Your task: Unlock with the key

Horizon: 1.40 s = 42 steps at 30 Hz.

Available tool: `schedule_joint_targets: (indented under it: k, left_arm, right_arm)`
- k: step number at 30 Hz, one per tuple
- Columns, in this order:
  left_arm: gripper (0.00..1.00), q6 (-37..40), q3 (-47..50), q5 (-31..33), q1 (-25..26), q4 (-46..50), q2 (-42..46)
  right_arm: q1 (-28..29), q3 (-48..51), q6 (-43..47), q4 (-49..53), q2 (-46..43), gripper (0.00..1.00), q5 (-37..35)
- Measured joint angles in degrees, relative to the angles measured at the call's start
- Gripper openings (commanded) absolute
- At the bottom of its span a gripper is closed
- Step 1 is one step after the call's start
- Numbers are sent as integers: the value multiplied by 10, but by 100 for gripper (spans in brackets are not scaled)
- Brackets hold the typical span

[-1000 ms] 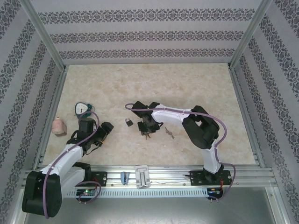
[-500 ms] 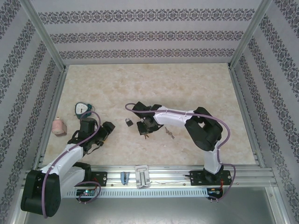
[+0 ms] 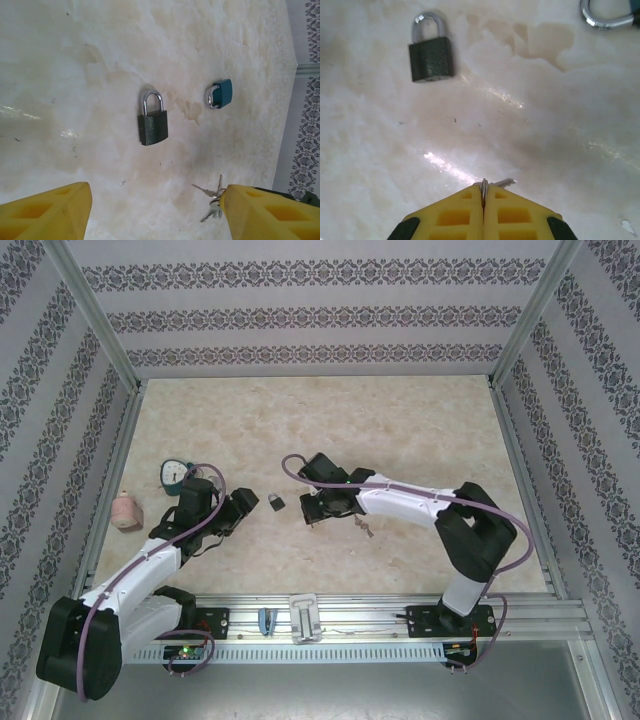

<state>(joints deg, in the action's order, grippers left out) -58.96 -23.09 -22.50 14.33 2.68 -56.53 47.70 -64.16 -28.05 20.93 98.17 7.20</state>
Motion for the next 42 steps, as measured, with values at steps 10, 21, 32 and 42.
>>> schedule_joint_targets:
  k: [10, 21, 32, 42]
  left_arm:
    - [70, 0, -23, -26, 21, -59, -6]
    - [85, -6, -26, -92, 47, -277, -27]
    - [82, -62, -54, -136, 92, -421, -125]
    - [83, -175, -64, -132, 145, -483, -196]
  right_arm:
    - [-45, 33, 6, -36, -105, 0, 48]
    - [-113, 34, -18, -41, -217, 0, 160]
    - [-123, 33, -31, -40, -248, 0, 218]
    - [-123, 33, -28, -58, -249, 0, 202]
